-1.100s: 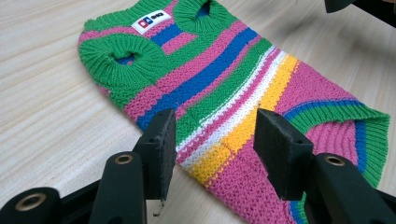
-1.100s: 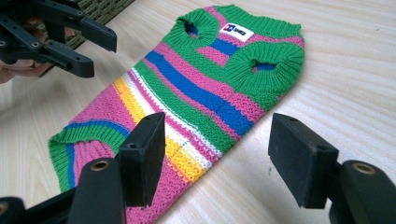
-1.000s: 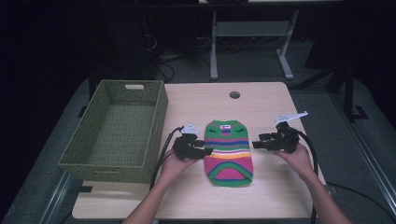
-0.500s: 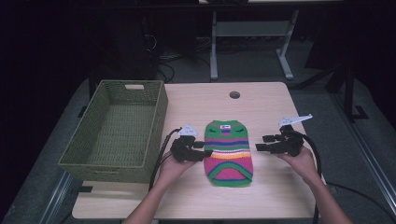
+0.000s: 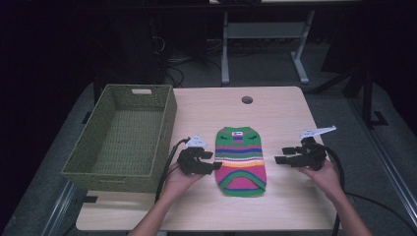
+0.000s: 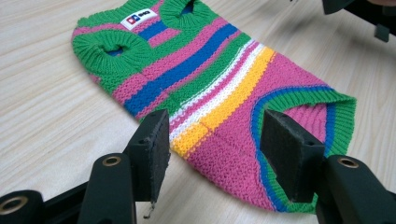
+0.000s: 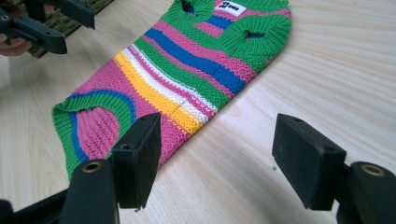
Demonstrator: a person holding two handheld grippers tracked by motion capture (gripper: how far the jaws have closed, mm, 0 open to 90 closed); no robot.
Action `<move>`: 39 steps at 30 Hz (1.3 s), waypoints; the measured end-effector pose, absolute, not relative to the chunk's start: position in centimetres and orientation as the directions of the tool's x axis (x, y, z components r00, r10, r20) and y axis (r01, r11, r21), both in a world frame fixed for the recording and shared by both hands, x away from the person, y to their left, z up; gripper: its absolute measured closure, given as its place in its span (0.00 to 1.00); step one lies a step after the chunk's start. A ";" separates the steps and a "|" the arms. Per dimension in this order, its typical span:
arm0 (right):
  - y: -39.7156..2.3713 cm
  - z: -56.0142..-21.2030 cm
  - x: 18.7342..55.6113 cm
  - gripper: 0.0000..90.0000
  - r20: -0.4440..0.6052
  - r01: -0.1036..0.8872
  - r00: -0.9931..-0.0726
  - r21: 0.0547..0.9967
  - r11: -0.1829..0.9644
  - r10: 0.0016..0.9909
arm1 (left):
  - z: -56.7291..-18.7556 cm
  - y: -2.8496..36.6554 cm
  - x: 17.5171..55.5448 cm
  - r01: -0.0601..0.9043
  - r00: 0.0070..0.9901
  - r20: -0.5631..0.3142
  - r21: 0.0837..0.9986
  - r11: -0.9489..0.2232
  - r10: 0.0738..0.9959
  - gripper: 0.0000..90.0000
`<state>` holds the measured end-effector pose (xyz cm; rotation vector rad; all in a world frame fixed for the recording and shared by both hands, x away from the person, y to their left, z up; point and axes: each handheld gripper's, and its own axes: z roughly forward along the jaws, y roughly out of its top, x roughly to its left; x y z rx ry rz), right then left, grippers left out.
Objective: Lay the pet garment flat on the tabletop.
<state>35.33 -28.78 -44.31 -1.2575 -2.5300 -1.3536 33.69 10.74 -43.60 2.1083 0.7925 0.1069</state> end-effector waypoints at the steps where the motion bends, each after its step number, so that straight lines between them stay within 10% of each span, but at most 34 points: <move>1: -29.0 -44.3 35.2 0.36 0.360 0.651 -0.677 0.700 0.294 0.641 | -43.6 10.8 33.5 0.499 0.795 -0.199 0.752 -0.431 0.573 0.46; 39: -31.5 -45.2 30.5 0.33 0.358 0.633 -0.677 0.729 0.260 0.643 | -43.6 11.8 29.8 0.474 0.808 -0.166 0.755 -0.454 0.566 0.34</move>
